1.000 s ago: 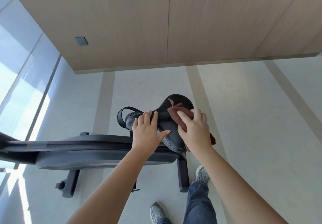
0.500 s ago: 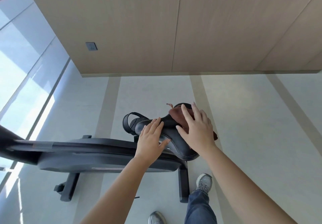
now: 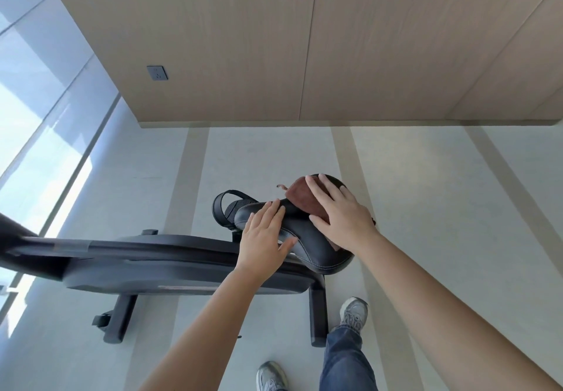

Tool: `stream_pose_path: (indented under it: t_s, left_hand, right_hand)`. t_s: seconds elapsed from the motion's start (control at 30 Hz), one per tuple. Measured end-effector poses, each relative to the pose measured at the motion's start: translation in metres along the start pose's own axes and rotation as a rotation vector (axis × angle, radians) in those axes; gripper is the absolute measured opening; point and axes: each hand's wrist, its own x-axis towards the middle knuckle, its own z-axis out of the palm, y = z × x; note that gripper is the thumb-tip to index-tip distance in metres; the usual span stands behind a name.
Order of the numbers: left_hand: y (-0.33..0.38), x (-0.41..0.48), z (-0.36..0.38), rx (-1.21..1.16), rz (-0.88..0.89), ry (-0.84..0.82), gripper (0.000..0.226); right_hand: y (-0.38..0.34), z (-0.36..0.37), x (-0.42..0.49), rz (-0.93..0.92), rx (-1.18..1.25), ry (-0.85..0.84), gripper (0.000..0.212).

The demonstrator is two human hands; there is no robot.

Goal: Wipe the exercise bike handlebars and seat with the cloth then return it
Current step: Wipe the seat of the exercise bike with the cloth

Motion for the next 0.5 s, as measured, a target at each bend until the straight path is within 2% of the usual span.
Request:
stream_pose_path:
  t_s: [0.07,0.2,0.3,0.5]
  left_hand:
    - [0.001,0.0,0.0,0.004,-0.001,-0.002,0.063]
    - [0.0,0.0,0.001,-0.005,-0.009,-0.01,0.064]
    - [0.0,0.0,0.0,0.009,-0.008,-0.017,0.064]
    - [0.003,-0.004,0.0,0.059,-0.015,-0.041,0.064]
  right_hand:
    - [0.0,0.002,0.0,0.02,-0.034,0.009,0.075]
    - [-0.008,0.007,-0.006,-0.02,-0.125,0.174,0.07]
    - [-0.006,0.008,-0.003,-0.048,-0.162,0.14,0.069]
    - [-0.007,0.013,-0.008,0.016,-0.178,0.124,0.061]
